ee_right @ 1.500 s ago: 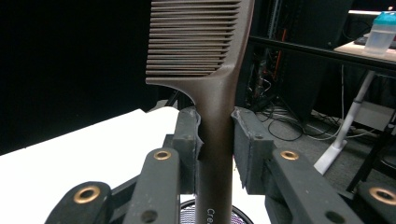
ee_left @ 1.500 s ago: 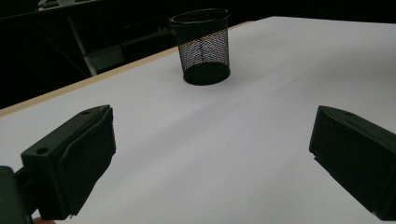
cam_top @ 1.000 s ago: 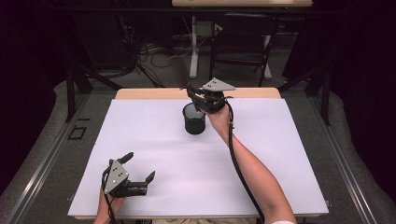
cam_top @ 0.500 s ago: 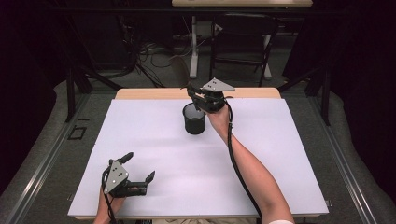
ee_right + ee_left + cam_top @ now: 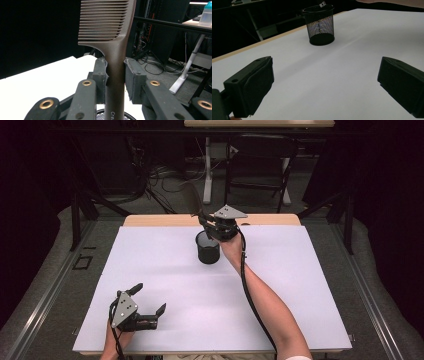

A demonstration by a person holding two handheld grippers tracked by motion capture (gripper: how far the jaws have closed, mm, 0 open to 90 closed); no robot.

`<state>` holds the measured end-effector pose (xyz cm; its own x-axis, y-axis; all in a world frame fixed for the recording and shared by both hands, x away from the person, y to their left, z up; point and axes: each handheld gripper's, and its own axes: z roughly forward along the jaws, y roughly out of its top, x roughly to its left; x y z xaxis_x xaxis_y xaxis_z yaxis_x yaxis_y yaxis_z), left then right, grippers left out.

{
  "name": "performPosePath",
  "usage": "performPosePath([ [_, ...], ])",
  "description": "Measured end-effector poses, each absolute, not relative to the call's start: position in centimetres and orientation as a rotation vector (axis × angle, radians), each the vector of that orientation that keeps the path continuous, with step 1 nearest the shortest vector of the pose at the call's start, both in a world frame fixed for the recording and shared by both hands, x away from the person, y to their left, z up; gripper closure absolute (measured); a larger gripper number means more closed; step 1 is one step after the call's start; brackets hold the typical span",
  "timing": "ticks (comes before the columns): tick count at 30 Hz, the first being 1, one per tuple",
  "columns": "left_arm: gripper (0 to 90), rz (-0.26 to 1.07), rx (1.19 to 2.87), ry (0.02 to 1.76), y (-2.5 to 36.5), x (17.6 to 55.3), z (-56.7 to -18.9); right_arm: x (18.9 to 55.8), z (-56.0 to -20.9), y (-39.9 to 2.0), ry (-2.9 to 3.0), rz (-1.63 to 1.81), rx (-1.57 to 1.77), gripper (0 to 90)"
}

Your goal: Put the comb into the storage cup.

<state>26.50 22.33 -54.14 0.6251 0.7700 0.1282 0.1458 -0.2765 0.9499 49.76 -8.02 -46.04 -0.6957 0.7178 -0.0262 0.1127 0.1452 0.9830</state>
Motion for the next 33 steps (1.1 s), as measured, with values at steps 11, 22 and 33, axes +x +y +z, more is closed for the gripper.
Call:
performPosePath([
  [11, 0.7, 0.726, 1.777, 0.744, 22.3, 26.5, -54.2, 50.0, -46.4, -7.8, 1.944, 1.572, 0.791, 72.5],
  [22, 0.8, 0.727, 1.778, 0.743, 22.4, 26.5, -54.2, 50.2, -46.8, -7.6, 1.964, 1.557, 0.791, 72.5],
  [33, 0.8, 0.729, 1.776, 0.744, 22.4, 26.5, -54.1, 50.4, -47.2, -7.4, 1.977, 1.548, 0.792, 72.5],
])
